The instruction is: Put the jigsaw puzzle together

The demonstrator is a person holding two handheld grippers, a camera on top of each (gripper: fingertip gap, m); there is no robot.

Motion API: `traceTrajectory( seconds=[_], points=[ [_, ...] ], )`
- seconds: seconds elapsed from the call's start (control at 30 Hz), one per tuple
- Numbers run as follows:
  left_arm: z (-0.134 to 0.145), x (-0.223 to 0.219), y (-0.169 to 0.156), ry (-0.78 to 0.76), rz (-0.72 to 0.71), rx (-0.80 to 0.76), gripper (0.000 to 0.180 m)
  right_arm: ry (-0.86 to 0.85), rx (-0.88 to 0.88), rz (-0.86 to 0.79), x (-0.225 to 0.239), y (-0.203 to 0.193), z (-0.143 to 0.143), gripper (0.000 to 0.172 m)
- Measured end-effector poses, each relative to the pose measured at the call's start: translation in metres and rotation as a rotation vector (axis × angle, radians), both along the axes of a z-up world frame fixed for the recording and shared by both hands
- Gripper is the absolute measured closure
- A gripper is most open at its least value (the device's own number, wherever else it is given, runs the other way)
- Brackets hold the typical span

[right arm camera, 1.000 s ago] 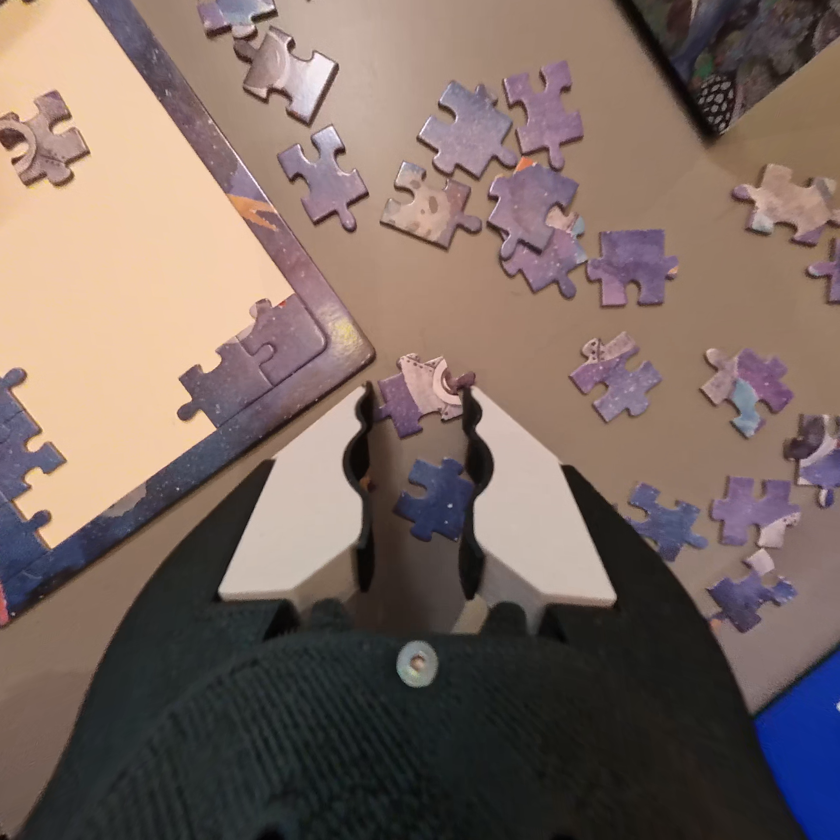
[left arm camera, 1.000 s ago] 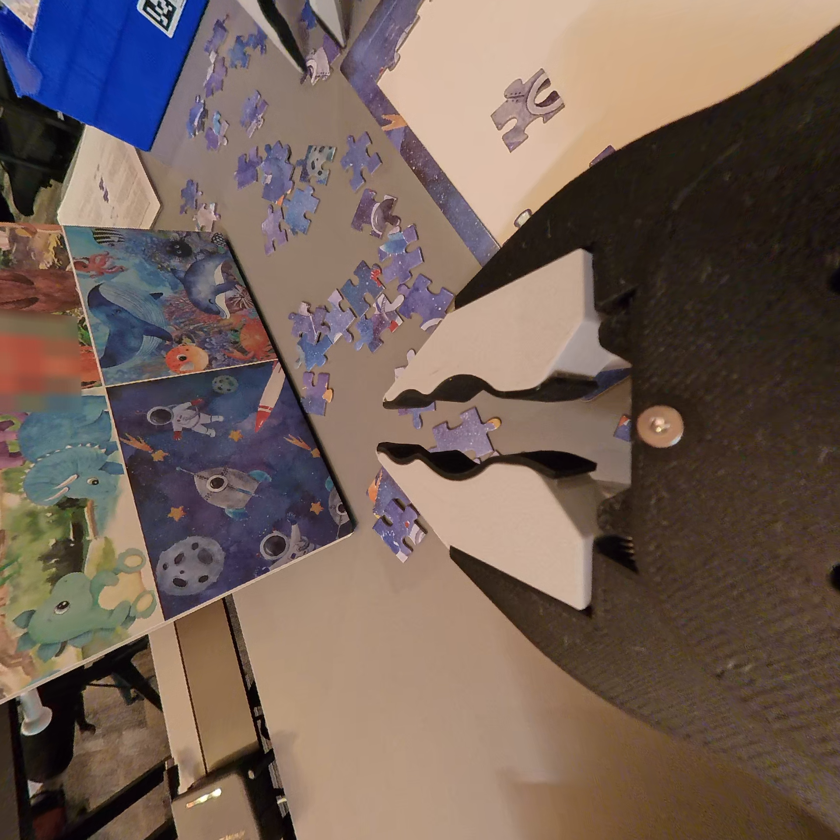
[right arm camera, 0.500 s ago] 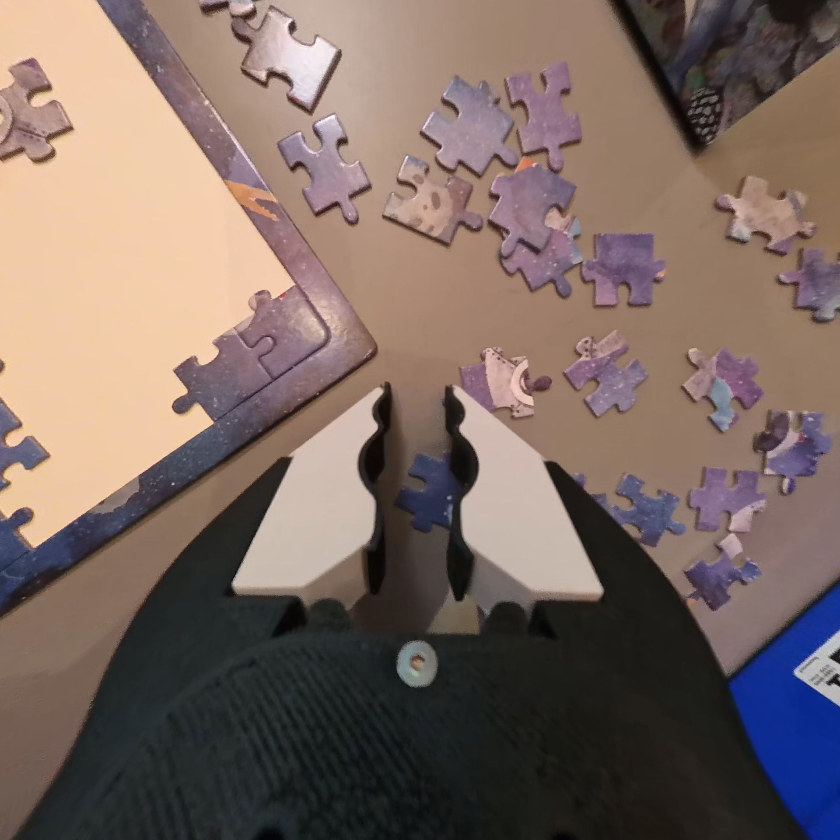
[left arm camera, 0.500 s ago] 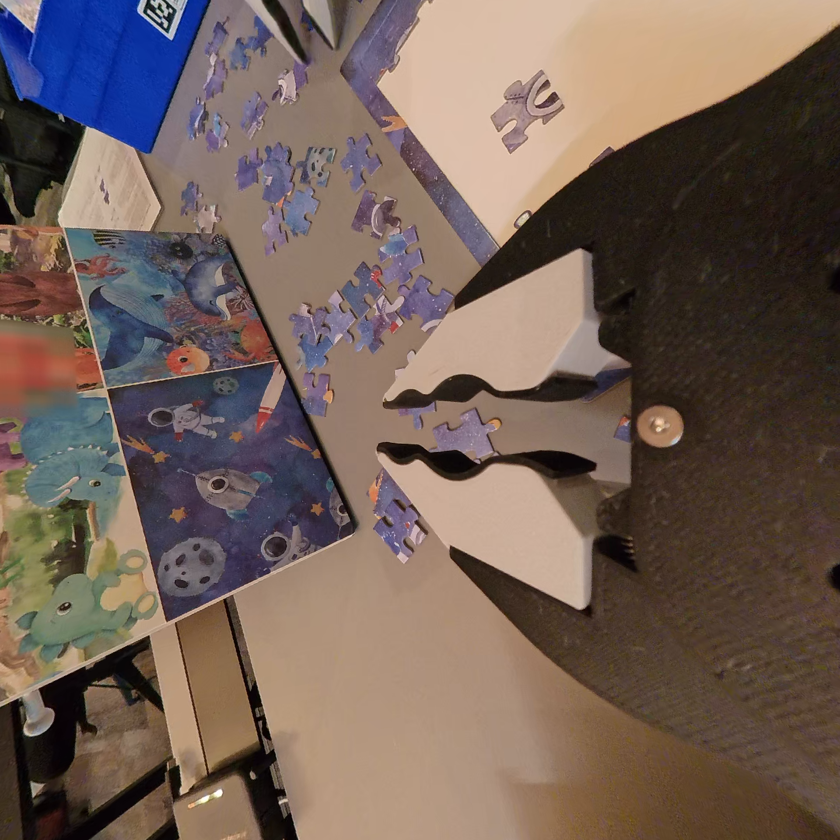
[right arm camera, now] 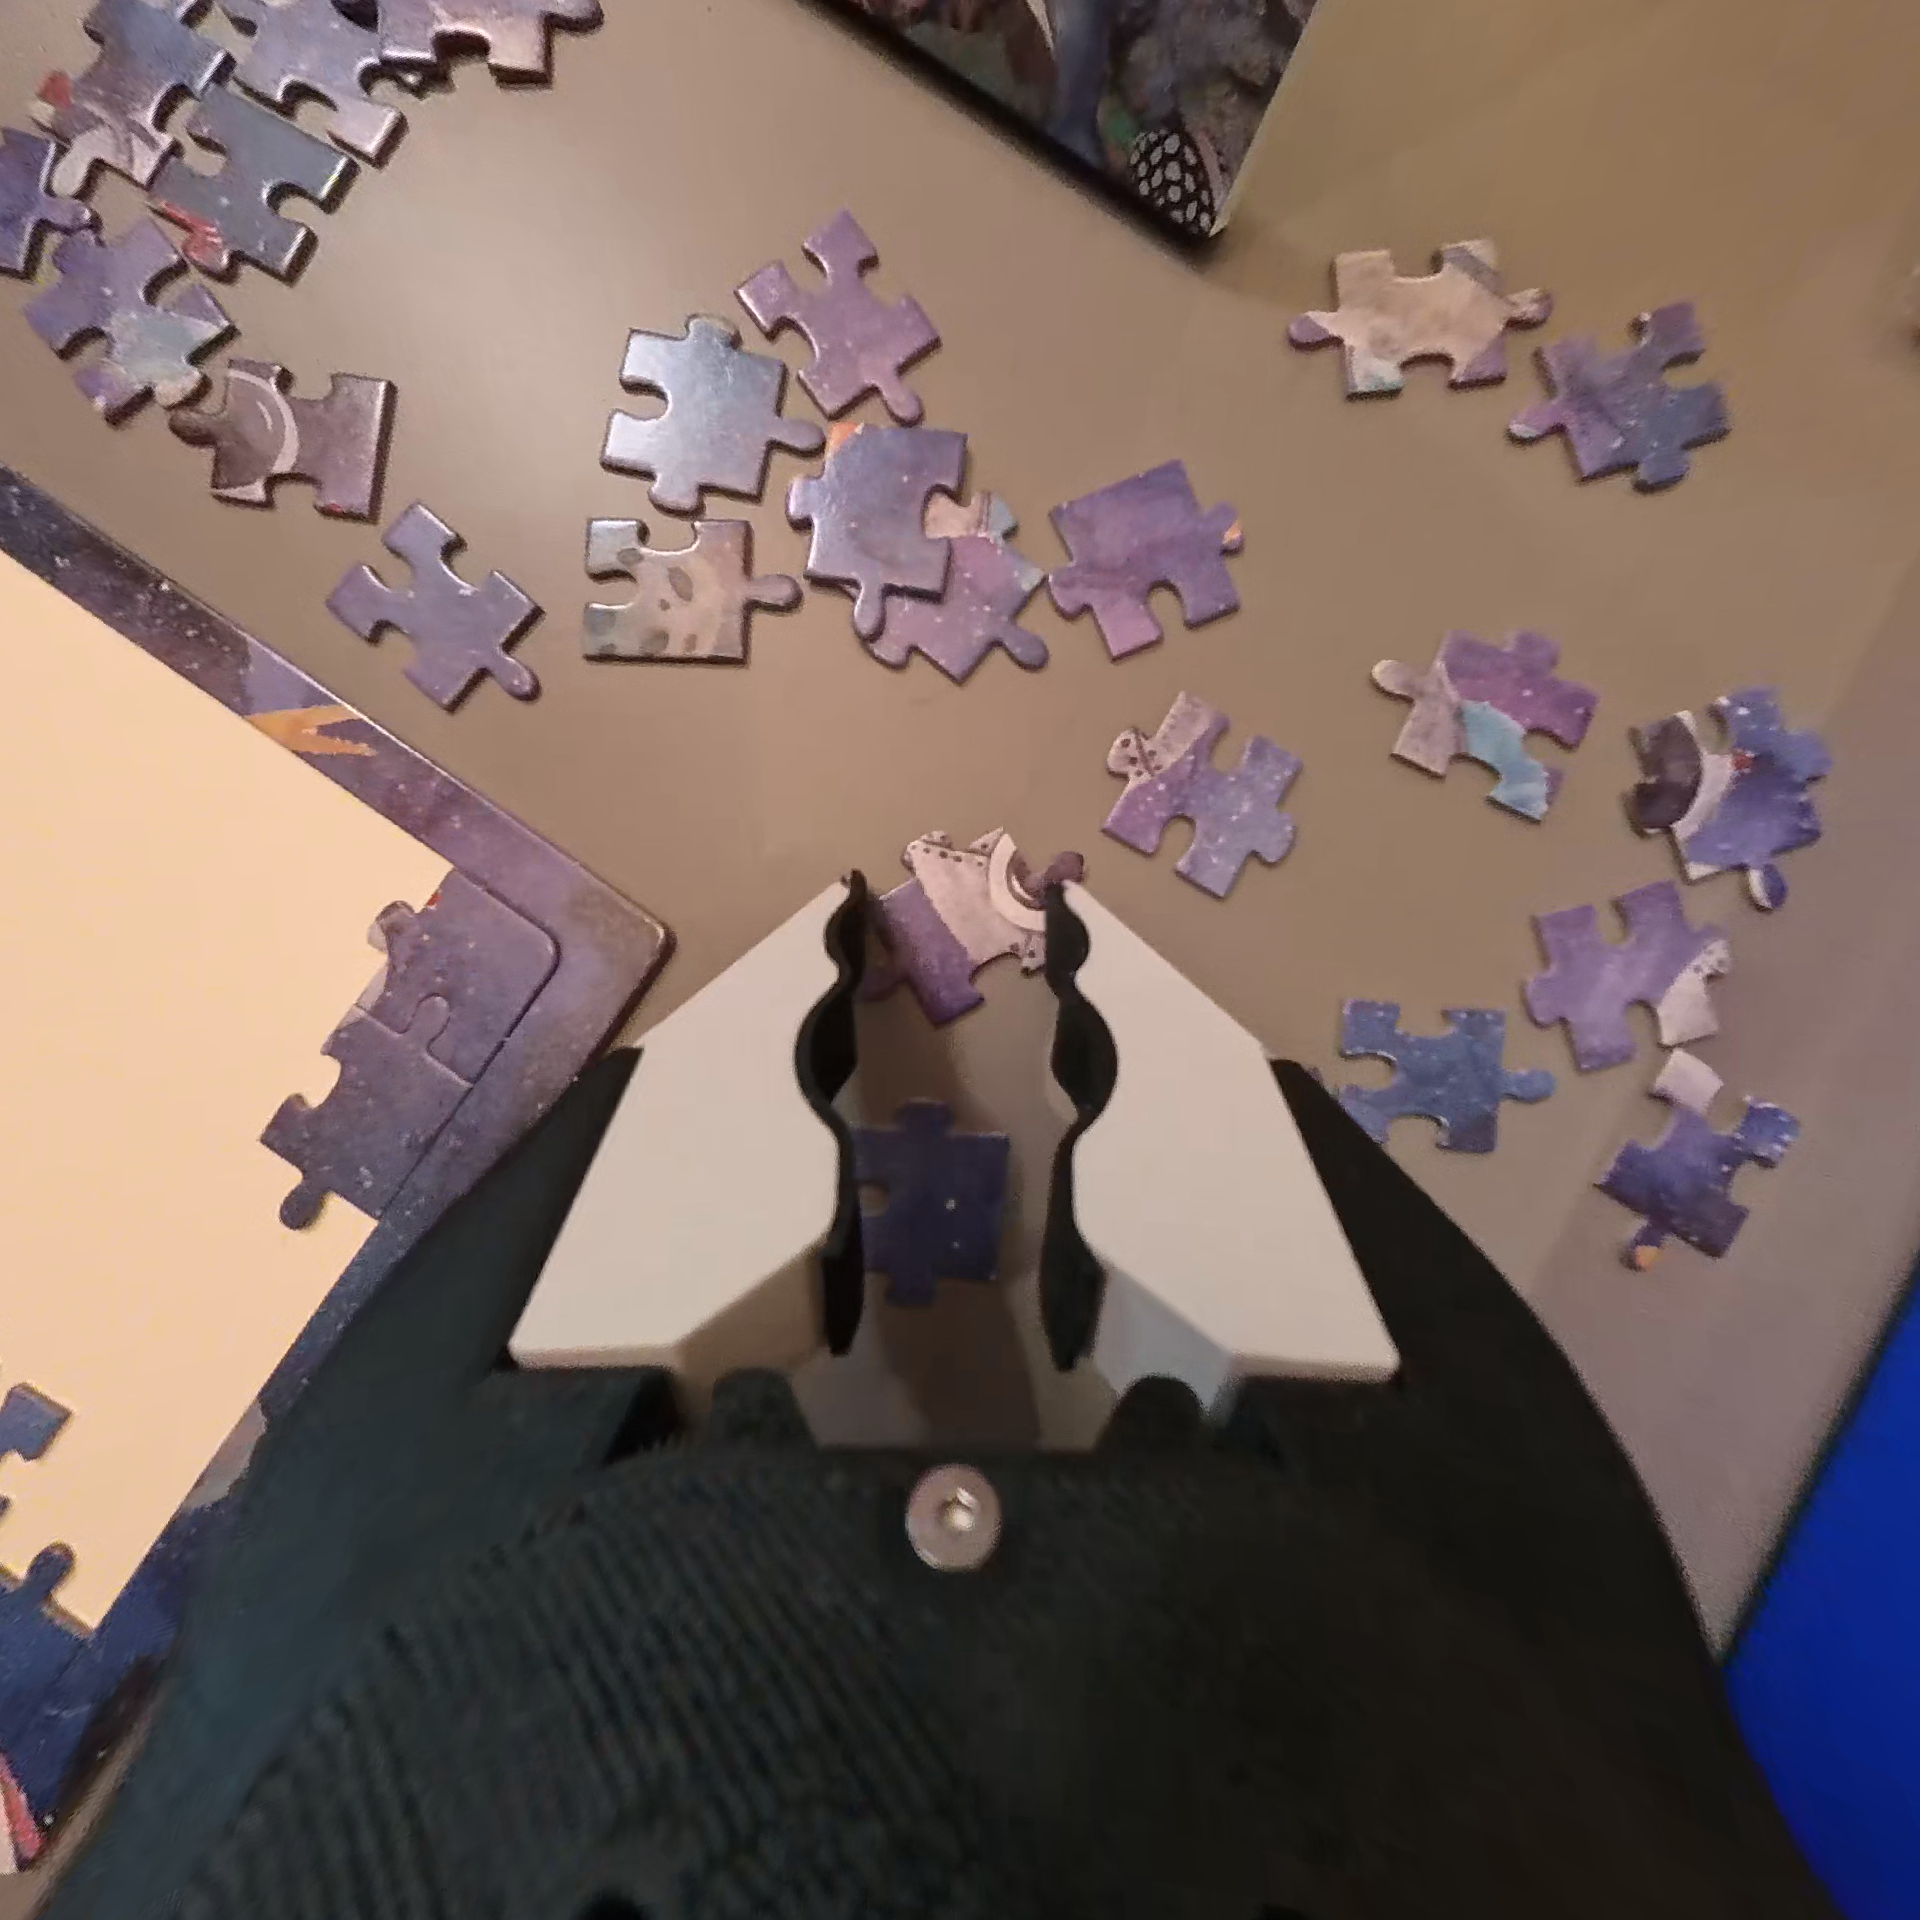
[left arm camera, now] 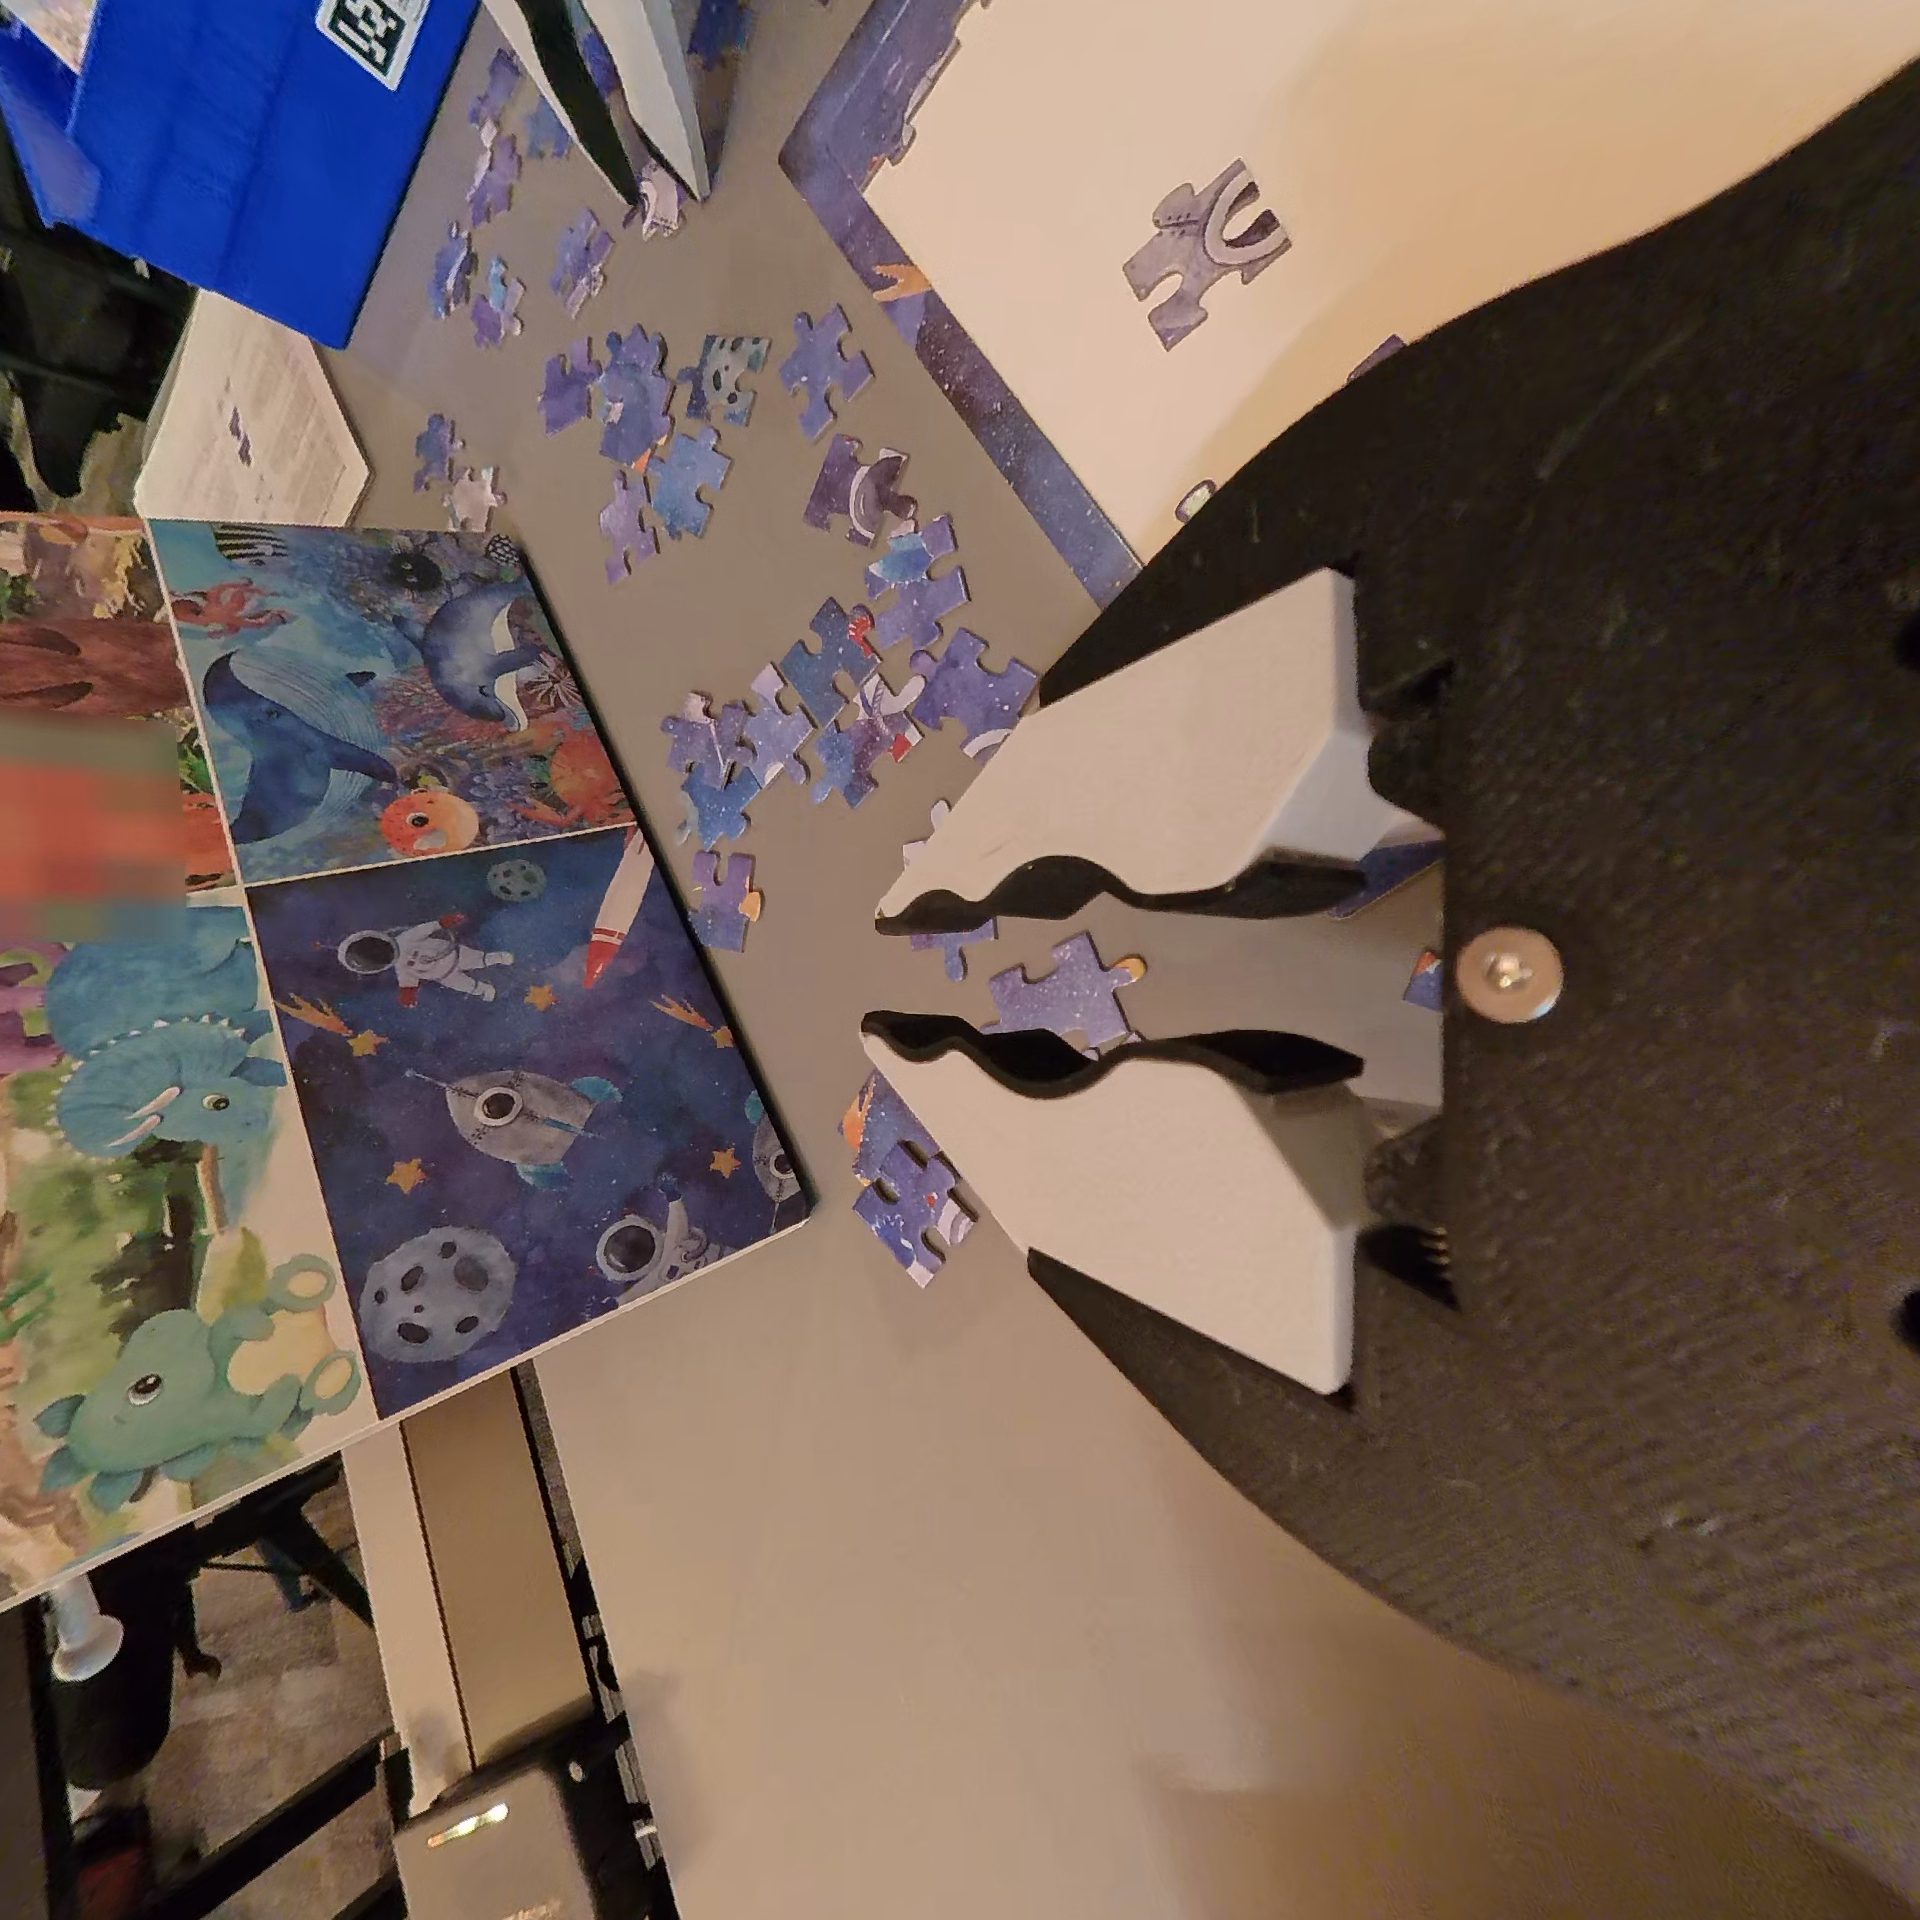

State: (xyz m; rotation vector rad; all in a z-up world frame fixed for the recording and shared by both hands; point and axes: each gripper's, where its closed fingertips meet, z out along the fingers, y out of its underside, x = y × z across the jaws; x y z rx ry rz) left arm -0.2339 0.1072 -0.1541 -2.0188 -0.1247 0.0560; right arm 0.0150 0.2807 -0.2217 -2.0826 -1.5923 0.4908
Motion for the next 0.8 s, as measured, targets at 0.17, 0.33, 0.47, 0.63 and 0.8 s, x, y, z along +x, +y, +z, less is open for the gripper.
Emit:
traceTrajectory(
  seconds=[0.17, 0.33, 0.47, 0.63, 0.8],
  points=[
    [0.001, 0.0, 0.0, -0.001, 0.0, 0.003, 0.167, -0.008, 0.012, 0.029, 0.0, -0.003, 0.001, 0.14],
    [0.0, 0.0, 0.0, -0.001, 0.0, 0.001, 0.167, -0.003, 0.014, 0.054, 0.0, -0.011, 0.004, 0.14],
    [-0.001, 0.0, 0.0, 0.001, 0.001, -0.003, 0.167, 0.057, 0.004, 0.107, -0.01, -0.033, 0.021, 0.164],
    [-0.001, 0.0, 0.0, 0.004, -0.001, -0.006, 0.167, 0.02, 0.133, 0.128, -0.011, -0.041, 0.032, 0.16],
    [0.0, 0.0, -0.001, -0.002, -0.002, 0.002, 0.167, 0.015, 0.135, -0.022, 0.015, 0.0, 0.026, 0.135]
  ],
)
